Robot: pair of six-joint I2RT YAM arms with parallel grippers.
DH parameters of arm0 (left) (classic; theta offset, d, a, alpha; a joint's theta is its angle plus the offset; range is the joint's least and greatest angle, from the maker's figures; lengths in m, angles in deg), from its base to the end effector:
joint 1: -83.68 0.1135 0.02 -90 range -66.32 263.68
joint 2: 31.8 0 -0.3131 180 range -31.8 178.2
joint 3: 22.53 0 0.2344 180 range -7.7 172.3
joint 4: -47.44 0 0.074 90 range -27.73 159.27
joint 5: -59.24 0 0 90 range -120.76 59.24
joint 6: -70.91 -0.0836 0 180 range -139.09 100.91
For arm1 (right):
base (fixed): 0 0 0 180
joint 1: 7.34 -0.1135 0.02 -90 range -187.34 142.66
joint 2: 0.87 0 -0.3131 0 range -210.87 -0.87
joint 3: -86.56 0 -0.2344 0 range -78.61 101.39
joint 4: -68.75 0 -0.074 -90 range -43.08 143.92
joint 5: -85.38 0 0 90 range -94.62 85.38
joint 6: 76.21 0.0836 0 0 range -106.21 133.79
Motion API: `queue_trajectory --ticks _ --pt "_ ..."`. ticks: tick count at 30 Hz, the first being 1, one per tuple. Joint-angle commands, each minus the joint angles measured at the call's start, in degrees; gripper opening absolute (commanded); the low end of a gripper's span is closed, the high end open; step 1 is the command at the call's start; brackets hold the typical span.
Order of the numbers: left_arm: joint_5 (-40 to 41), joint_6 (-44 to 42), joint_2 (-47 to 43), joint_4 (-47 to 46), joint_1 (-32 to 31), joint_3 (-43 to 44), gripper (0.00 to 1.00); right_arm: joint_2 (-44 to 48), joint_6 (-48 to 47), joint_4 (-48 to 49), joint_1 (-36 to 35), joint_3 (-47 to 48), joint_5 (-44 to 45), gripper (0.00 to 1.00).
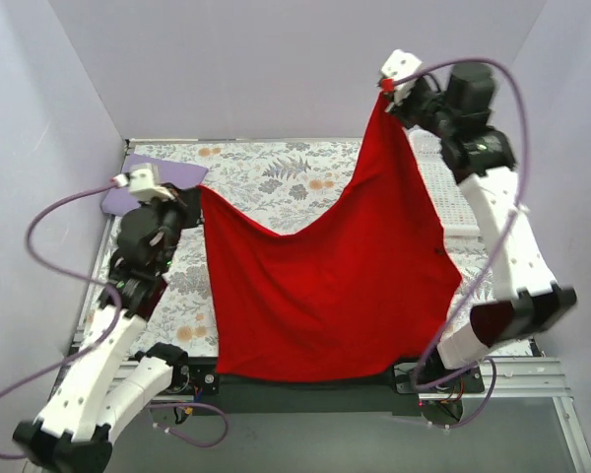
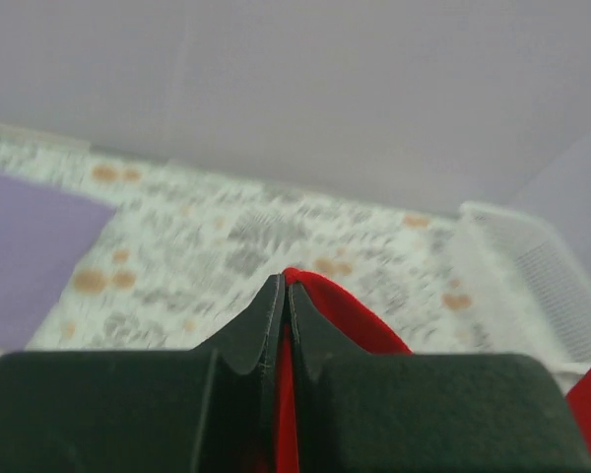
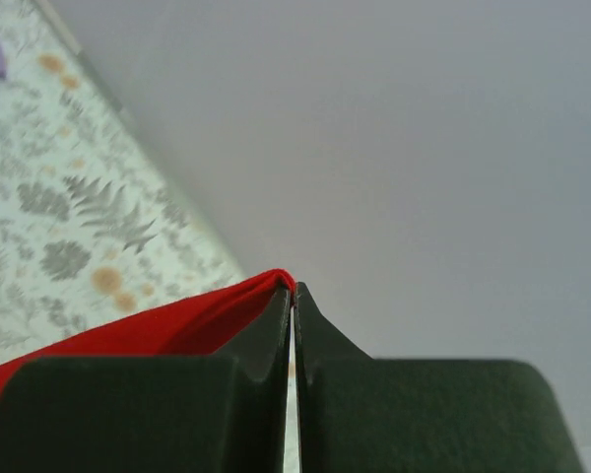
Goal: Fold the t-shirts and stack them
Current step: Flatten the tshirt out
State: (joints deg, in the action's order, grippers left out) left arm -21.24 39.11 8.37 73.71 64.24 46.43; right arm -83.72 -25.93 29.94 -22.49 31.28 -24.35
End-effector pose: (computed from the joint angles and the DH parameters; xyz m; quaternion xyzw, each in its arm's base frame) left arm 0.1390 -0.0344 0.4352 -0.2852 0.6301 -0.4066 0.5969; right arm 0.2900 0.1078 0.5888 -0.4226 0.5443 -0.0370 0.7237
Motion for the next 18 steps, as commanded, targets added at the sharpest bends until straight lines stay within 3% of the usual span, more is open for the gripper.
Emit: queue_trajectory --ticks 1,7,13,18 --pt "10.16 1.57 7.45 -7.29 0.63 -8.32 0.0 -7.31 2.99 6.31 -0.75 -4.84 -1.9 0.01" --pt "7.98 3.59 31.96 -20.13 7.04 -10.89 0.0 -27.25 4.31 9.31 -2.07 -1.09 1.35 0.01" --pt "2.44 6.05 55.76 -23.31 13.55 -0.18 0.0 -42.47 1.84 14.57 -3.03 5.77 11.62 0.01" --pt "1.56 4.92 66.52 -22.17 15.13 11.32 0.0 -49.51 3.34 20.46 -3.04 9.64 21.9 0.01"
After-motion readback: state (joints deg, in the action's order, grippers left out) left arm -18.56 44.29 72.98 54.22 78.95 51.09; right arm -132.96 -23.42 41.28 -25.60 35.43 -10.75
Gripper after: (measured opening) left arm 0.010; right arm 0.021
